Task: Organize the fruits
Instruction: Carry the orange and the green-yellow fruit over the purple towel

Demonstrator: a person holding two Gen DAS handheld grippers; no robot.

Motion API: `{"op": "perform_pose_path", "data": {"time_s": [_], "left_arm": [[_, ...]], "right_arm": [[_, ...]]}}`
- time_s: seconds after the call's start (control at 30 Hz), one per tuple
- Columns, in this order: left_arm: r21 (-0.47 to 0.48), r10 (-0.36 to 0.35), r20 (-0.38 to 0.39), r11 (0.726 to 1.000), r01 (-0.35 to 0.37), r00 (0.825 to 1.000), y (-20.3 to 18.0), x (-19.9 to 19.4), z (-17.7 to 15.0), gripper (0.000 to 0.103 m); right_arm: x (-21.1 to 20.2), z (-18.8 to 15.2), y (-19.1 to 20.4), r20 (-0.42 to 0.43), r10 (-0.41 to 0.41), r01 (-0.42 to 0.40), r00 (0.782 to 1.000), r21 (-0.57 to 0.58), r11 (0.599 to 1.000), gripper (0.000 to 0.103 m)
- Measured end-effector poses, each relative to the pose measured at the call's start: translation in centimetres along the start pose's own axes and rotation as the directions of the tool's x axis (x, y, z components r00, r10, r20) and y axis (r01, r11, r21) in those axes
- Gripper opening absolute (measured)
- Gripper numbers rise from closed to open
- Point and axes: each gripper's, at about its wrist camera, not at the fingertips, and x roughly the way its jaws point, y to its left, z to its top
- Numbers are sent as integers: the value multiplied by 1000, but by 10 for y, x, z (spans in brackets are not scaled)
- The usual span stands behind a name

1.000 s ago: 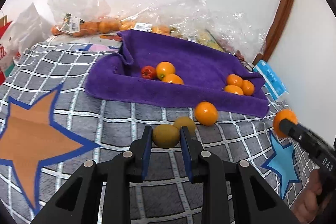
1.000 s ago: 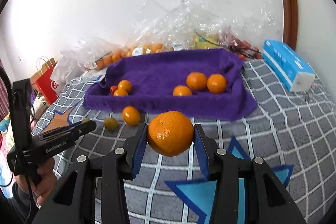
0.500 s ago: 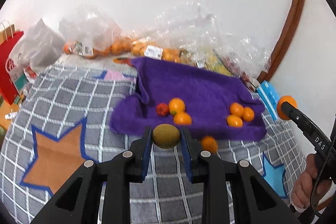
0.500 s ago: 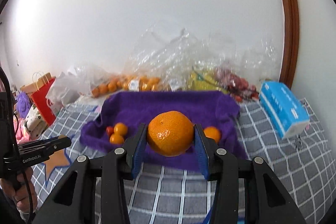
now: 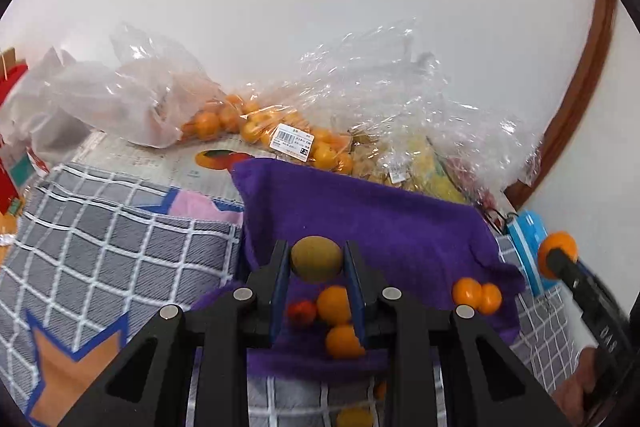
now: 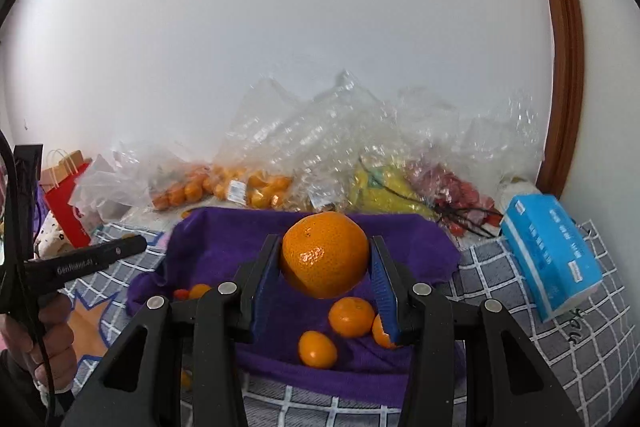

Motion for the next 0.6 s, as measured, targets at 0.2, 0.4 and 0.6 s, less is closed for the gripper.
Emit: {"op": "perform_pose_path", "data": {"time_s": [0.2,0.4,0.6], "left_arm": [[-47,-15,5,999,15,1000,15,20,-10,25],[-87,4,41,996,-1,999,31,21,-13,25],[-127,4,44,992,2,999,43,26,-13,25]], "right_arm": [[18,-15,-21,-61,-39,40,997,5,999,44],[17,-20,-38,-62,-39,40,997,25,999,44],[31,-27,-37,-155,38,-35,987,25,999,44]]}}
